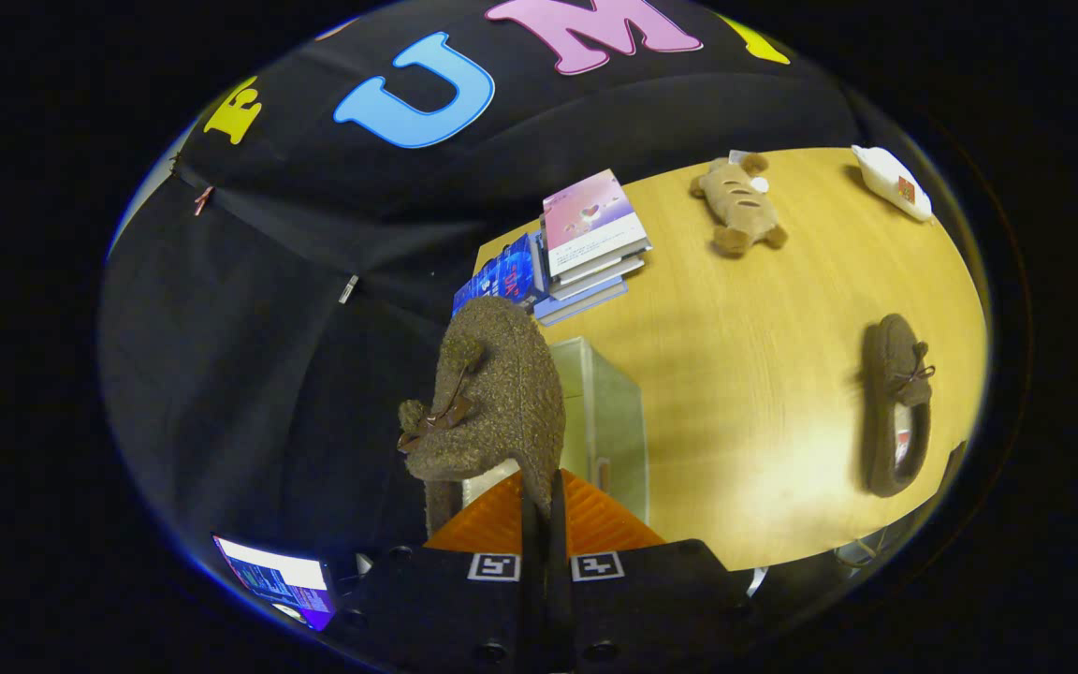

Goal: Open the storage box then place both shoes into the box .Put the left shoe in first, then the right shoe, with the right side of both shoes facing outward in a uniform manner.

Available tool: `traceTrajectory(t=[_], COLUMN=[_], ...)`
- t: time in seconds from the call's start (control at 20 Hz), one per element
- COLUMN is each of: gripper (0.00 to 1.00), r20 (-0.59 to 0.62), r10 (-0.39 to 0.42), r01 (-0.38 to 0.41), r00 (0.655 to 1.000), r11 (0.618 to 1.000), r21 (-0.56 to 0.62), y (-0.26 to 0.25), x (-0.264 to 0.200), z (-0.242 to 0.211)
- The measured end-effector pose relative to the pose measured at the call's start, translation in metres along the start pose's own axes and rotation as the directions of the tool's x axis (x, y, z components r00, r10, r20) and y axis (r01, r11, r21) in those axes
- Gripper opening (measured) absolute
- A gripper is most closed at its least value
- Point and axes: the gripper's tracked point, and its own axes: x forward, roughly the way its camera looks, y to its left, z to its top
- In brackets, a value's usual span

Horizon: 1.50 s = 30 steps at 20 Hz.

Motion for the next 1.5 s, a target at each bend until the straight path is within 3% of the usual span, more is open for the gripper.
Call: traceTrajectory(t=[0.6,0.9,1.1,1.2,1.35,1.5], gripper=[0.05,0.05,0.08,0.18,0.53,0.72], r20=[-0.086,-0.111,-0.136,-0.147,-0.144,-0.134], r10=[-0.118,-0.123,-0.071,-0.057,0.000,0.023], r01=[0.123,0.130,0.081,0.068,0.013,-0.014], r00=[0.989,0.986,0.988,0.988,0.990,0.991], r11=[0.990,0.990,0.994,0.995,0.996,0.998], r21=[0.067,0.058,0.077,0.072,0.088,0.064], y=[0.012,0.015,0.023,0.023,0.035,0.039], x=[0.099,0.128,0.137,0.143,0.135,0.123], z=[-0.042,-0.057,-0.064,-0.068,-0.065,-0.061])
